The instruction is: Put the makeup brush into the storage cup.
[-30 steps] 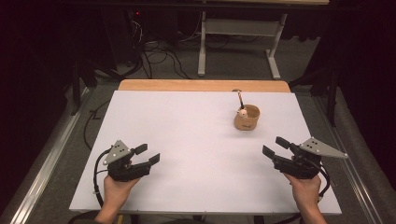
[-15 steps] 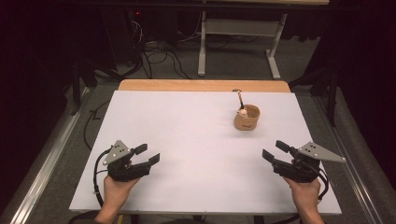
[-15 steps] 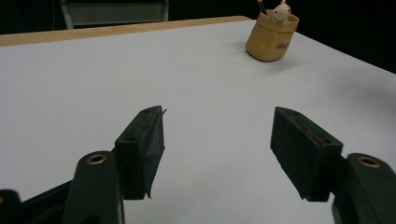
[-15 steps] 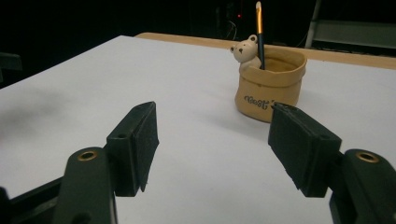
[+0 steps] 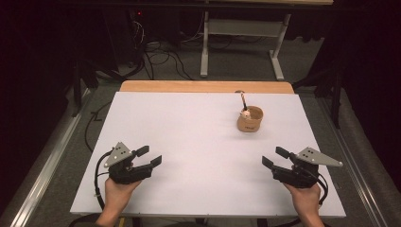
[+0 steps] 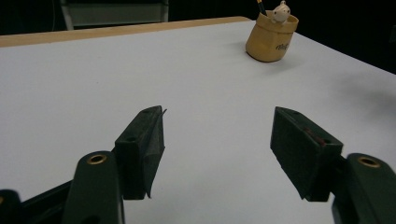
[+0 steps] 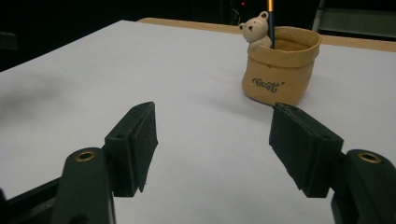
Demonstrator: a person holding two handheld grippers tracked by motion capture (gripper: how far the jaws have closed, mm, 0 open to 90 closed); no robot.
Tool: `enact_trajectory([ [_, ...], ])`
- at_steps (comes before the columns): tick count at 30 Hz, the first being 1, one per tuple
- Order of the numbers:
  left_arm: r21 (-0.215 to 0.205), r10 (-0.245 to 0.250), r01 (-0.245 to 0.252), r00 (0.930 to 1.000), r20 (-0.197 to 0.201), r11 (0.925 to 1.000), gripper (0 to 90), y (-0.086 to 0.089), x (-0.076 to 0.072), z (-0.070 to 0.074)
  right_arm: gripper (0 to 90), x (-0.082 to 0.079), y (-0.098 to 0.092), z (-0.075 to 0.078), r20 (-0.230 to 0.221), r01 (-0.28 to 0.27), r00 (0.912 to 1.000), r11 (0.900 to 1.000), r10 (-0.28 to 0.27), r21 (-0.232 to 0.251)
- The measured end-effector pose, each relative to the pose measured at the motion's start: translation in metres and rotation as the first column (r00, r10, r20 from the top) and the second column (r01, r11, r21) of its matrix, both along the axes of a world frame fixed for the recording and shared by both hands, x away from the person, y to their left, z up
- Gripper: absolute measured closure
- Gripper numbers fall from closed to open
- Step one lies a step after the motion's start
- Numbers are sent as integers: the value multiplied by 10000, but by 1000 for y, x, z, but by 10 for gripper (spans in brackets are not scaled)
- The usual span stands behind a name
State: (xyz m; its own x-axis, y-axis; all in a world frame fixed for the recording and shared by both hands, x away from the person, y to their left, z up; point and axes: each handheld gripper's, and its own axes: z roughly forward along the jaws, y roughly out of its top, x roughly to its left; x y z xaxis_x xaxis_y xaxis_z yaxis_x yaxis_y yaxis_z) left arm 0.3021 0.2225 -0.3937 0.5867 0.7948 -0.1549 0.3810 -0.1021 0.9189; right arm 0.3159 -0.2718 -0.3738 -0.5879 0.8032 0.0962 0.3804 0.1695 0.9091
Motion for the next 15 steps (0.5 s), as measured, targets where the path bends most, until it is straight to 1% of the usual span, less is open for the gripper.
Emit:
enact_trajectory([
  [15,1,12,-12,10000,19,10000,352,0,0,0,332,-1,0,-6,12,85,10000,9999,-85,-140],
])
